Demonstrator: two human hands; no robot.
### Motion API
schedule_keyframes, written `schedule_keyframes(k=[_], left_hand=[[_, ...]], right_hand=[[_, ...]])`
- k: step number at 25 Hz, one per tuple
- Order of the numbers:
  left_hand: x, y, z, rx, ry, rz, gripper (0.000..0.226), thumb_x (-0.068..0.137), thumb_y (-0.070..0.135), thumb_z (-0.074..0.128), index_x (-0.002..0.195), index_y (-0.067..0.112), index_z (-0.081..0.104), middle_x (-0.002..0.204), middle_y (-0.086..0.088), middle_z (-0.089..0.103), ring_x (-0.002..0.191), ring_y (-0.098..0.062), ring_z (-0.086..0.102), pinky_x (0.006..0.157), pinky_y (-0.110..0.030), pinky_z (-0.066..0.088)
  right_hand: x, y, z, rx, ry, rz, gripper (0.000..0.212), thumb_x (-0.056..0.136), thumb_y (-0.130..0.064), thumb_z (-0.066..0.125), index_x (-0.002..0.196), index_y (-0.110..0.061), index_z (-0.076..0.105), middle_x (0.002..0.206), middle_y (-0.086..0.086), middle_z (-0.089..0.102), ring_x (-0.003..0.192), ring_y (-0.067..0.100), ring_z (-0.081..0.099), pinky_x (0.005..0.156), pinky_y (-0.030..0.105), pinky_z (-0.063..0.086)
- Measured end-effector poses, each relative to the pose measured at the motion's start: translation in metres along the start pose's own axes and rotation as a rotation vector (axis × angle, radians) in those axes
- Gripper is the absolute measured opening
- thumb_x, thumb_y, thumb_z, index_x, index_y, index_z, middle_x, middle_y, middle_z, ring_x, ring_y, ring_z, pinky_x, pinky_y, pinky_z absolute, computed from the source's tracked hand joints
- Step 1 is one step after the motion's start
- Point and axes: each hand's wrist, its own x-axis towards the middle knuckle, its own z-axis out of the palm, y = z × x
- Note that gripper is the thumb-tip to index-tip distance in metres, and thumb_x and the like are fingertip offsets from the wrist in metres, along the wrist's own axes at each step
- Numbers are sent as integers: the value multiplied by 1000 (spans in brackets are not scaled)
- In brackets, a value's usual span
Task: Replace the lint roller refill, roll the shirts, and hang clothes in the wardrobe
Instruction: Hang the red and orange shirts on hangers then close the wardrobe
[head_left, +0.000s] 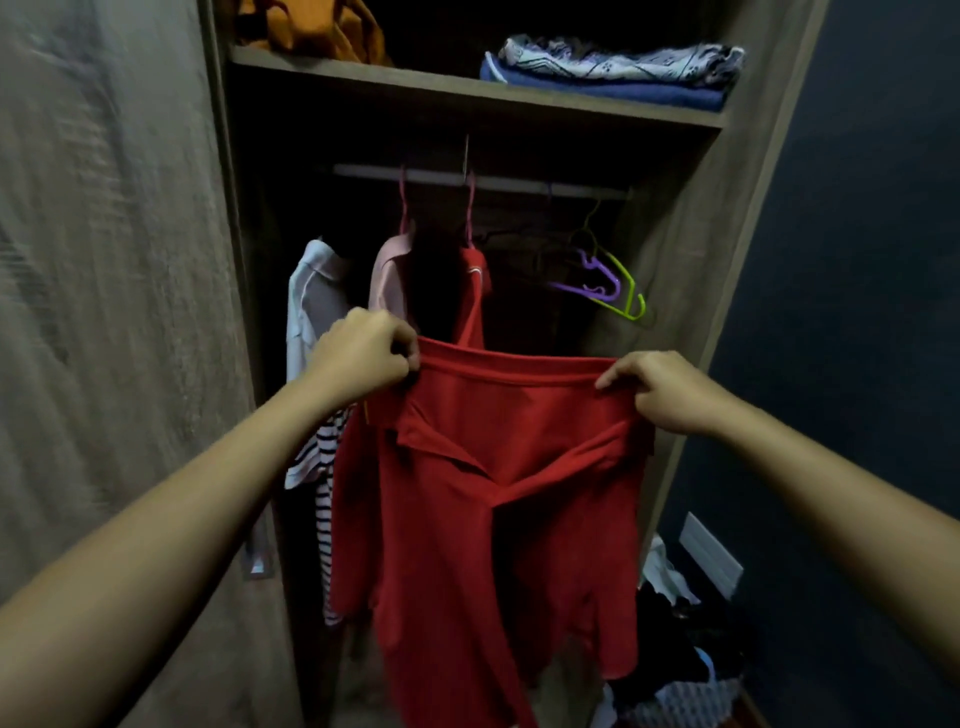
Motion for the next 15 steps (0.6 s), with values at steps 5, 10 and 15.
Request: schedule_keyframes(k=[5,10,15], left_hand=[[15,27,40,-199,-148,184,34,60,41,50,78,21,71,89,-1,68,79,-20,63,73,-25,47],[59,60,88,-316,-69,196,16,82,19,64,97,18,70,79,5,68,76,-7,63,67,-9,39],[124,93,125,-426,-28,118,15,83,12,60,91,18,70,66,6,67,49,12,54,67,-18,47]], right_hand=[[28,30,-4,-268,-127,-40,55,75,5,46,128,-7,50,131,17,51,124,31,47,105,38,38],[63,67,4,-543,-185,-127,38,80,-4,41,116,-3,55,118,18,57,113,36,54,93,42,46],[102,112,-12,-889,-118,-226,30,75,-26,48,94,-8,63,100,13,67,98,33,61,86,38,48]])
